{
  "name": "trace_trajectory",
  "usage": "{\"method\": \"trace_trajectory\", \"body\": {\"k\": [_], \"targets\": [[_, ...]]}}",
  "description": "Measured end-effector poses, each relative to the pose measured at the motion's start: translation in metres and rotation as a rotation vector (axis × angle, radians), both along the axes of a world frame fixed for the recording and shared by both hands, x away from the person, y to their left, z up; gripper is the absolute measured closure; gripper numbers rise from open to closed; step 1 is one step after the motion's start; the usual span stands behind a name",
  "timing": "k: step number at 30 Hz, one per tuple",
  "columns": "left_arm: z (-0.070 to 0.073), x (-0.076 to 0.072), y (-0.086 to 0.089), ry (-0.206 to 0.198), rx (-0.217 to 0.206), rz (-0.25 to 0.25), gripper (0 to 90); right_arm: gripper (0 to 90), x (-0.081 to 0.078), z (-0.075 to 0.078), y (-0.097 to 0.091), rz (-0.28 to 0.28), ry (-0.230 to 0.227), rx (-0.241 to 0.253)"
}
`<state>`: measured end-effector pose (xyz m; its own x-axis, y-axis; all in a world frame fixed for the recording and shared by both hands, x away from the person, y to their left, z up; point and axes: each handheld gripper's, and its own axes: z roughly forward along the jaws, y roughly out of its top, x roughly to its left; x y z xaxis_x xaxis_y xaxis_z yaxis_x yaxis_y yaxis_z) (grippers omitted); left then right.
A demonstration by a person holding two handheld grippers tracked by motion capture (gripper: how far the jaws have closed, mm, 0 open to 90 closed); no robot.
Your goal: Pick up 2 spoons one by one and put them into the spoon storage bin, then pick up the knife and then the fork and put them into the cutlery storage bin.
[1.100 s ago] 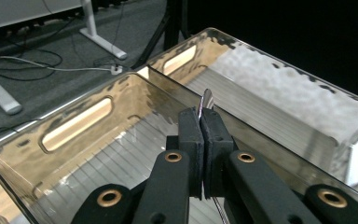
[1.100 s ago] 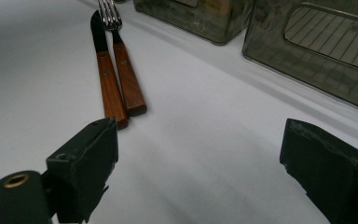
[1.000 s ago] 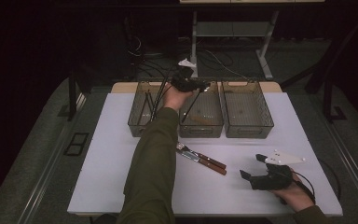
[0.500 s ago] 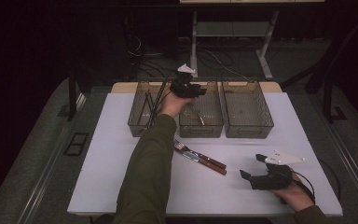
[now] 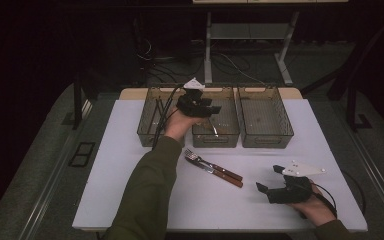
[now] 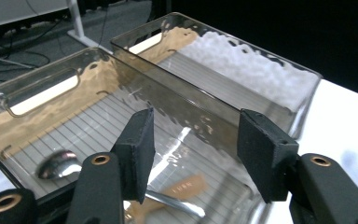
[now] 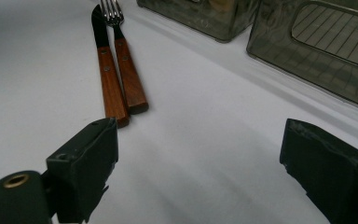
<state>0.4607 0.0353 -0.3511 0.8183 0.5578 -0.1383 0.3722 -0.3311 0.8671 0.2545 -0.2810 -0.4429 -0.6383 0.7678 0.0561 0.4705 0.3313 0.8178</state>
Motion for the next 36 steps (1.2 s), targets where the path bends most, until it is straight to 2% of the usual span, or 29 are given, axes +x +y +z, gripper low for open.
{"method": "trace_trajectory", "body": {"k": [5,15,17,22,24,30,36], "targets": [[-0.004,-0.017,0.009,0.001,0.009,-0.007,41.2,11.6,0.0,0.0,0.0,-0.003,0.002,-0.001],[-0.012,-0.056,0.035,-0.01,-0.003,-0.009,31.2,11.6,0.002,-0.001,0.0,0.004,-0.001,-0.009],[-0.016,-0.066,0.042,-0.014,-0.007,-0.003,29.0,11.6,0.002,-0.001,0.0,0.013,0.002,-0.01],[-0.028,-0.088,0.058,-0.01,0.018,0.003,23.0,11.6,0.003,-0.001,0.0,0.015,-0.002,-0.016],[-0.032,-0.096,0.063,-0.015,0.007,0.012,21.3,11.7,0.003,-0.001,0.0,0.018,-0.001,-0.012],[-0.04,-0.119,0.078,-0.033,0.014,0.017,13.7,11.7,0.004,0.0,-0.001,0.035,-0.007,-0.009],[-0.054,-0.138,0.092,-0.028,0.023,0.012,4.9,11.8,0.006,0.001,-0.003,0.036,-0.013,0.002]]}}
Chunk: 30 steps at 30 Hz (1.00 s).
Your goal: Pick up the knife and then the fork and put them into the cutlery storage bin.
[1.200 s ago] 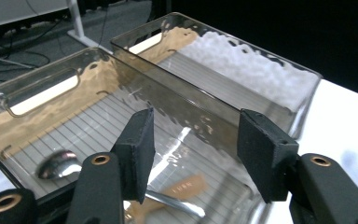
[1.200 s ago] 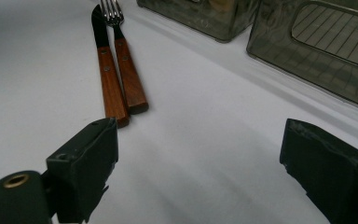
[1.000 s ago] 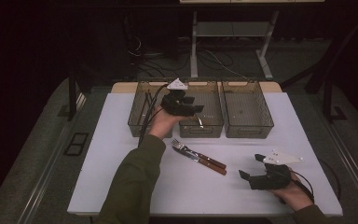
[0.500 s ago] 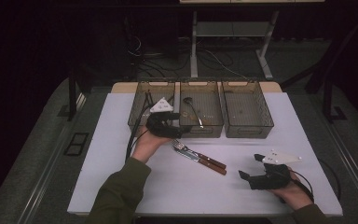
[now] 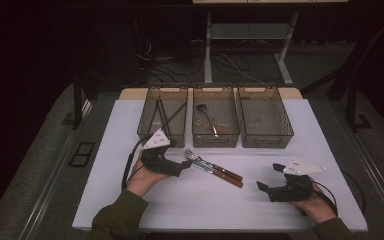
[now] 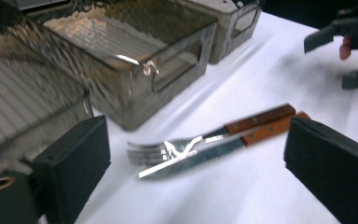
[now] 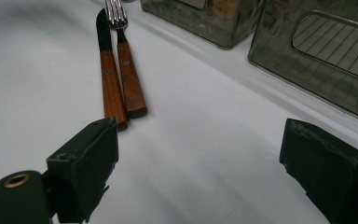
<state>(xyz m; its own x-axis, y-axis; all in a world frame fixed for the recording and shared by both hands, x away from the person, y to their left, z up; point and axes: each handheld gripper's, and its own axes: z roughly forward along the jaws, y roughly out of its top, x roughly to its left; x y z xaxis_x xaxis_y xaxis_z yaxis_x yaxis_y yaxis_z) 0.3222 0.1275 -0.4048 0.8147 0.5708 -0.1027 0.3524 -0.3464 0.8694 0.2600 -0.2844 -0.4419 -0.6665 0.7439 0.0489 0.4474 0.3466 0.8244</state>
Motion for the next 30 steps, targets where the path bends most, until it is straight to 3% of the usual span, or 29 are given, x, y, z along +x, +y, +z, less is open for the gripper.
{"method": "trace_trajectory", "body": {"k": [3,9,15,17,23,30], "targets": [[-0.005,-0.008,0.005,0.001,0.007,0.003,1.5,11.8,0.003,0.0,-0.001,0.013,0.042,0.01],[-0.016,-0.022,0.017,0.026,0.028,-0.014,0.0,11.8,0.005,0.003,0.0,0.017,0.059,0.003],[-0.027,-0.036,0.024,0.047,0.048,-0.029,0.0,11.8,0.01,0.008,0.006,0.057,0.078,-0.029],[-0.03,-0.038,0.027,0.053,0.06,-0.034,0.0,11.8,0.013,0.009,0.01,0.061,0.079,-0.053],[-0.031,-0.042,0.03,0.059,0.038,-0.022,0.0,12.7,0.022,0.012,0.019,0.077,0.1,-0.101],[-0.029,-0.04,0.033,0.048,0.029,-0.02,0.0,20.0,0.033,0.018,0.028,0.104,0.117,-0.107]]}}
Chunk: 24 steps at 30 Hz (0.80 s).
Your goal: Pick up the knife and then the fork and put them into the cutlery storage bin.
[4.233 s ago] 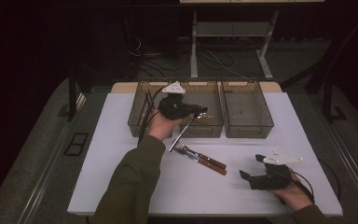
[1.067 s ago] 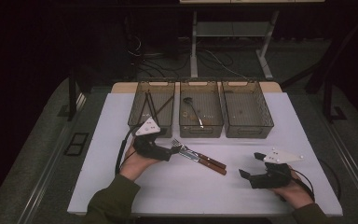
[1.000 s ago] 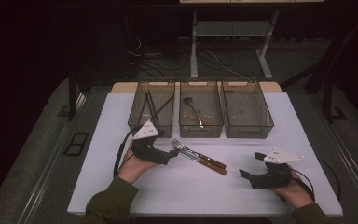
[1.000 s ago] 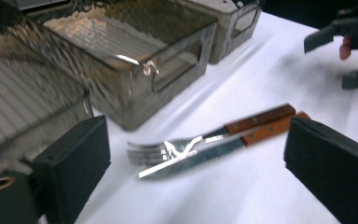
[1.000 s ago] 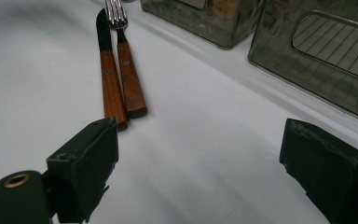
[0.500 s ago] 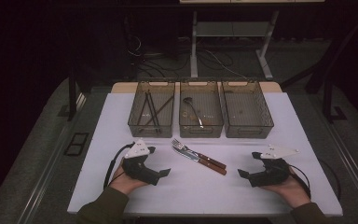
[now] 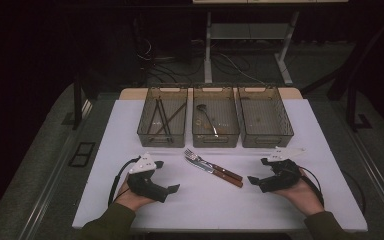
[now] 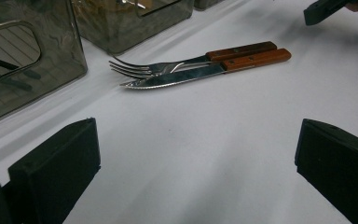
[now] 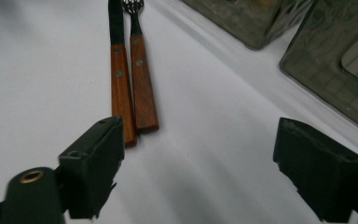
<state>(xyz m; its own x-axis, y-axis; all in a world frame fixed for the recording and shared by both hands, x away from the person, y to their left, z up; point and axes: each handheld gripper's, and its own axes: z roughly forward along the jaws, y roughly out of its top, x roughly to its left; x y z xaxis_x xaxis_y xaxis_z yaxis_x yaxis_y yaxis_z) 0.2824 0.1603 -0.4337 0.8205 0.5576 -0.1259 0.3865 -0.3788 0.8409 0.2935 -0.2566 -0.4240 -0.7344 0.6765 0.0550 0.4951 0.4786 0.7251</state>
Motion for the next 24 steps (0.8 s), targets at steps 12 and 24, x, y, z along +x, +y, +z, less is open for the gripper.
{"method": "trace_trajectory", "body": {"k": [12,24], "targets": [[0.0,0.0,-0.001,0.004,-0.015,-0.01,0.0,39.5,0.02,0.014,0.019,0.051,0.038,-0.031],[0.0,0.0,-0.001,0.014,-0.01,-0.015,0.0,54.0,0.038,0.024,0.047,0.124,0.077,-0.071]]}}
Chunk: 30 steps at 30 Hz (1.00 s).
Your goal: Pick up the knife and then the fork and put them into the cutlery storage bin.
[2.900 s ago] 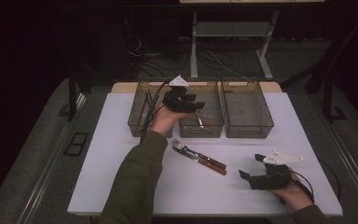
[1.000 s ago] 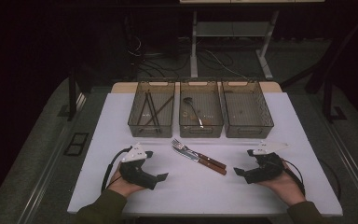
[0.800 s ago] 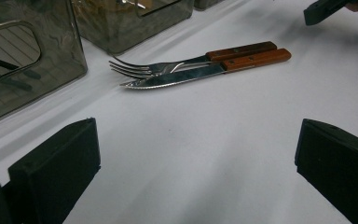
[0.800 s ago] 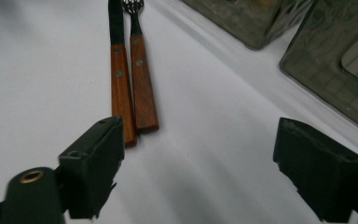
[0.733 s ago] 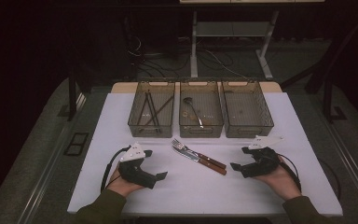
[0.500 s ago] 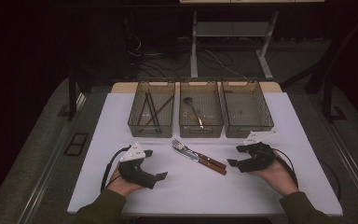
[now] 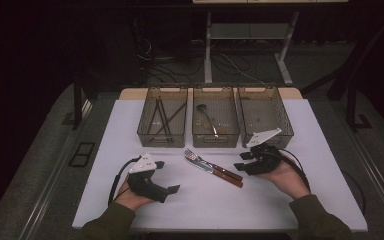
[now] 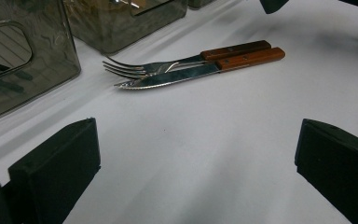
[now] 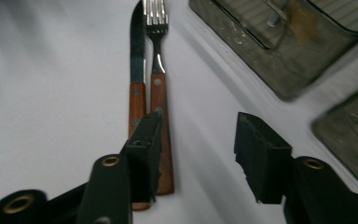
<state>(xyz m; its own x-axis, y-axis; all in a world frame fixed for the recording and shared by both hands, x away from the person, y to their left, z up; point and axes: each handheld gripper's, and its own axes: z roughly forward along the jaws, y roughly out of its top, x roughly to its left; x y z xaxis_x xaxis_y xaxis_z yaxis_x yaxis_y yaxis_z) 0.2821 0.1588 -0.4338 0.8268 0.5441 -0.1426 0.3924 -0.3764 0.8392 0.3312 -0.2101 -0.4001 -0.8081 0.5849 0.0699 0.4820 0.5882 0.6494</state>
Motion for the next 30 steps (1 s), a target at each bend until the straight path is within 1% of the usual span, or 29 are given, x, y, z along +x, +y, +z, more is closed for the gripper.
{"method": "trace_trajectory", "body": {"k": [5,8,11,15,17,20,24,30], "targets": [[0.0,0.0,0.0,0.003,0.001,-0.002,0.0,58.8,0.008,0.001,0.012,0.015,0.037,-0.026],[0.0,0.0,0.0,0.003,-0.001,-0.003,0.0,61.6,0.012,0.001,0.02,0.03,0.045,-0.044],[0.0,0.0,0.0,0.002,0.0,-0.004,0.0,62.6,0.015,0.001,0.027,0.048,0.056,-0.065],[0.0,0.0,0.0,0.004,0.001,-0.006,0.0,65.3,0.019,0.001,0.038,0.086,0.063,-0.112],[0.0,0.0,0.0,0.002,0.0,-0.005,0.0,66.9,0.021,0.0,0.044,0.101,0.072,-0.123],[0.0,0.0,0.0,0.002,-0.002,-0.007,0.0,68.7,0.022,-0.001,0.052,0.129,0.083,-0.153],[-0.001,0.0,-0.001,0.004,-0.003,-0.007,0.0,69.6,0.026,-0.002,0.062,0.166,0.094,-0.212],[-0.001,0.0,-0.001,0.005,-0.002,-0.009,0.0,70.4,0.032,-0.006,0.075,0.189,0.125,-0.285]]}}
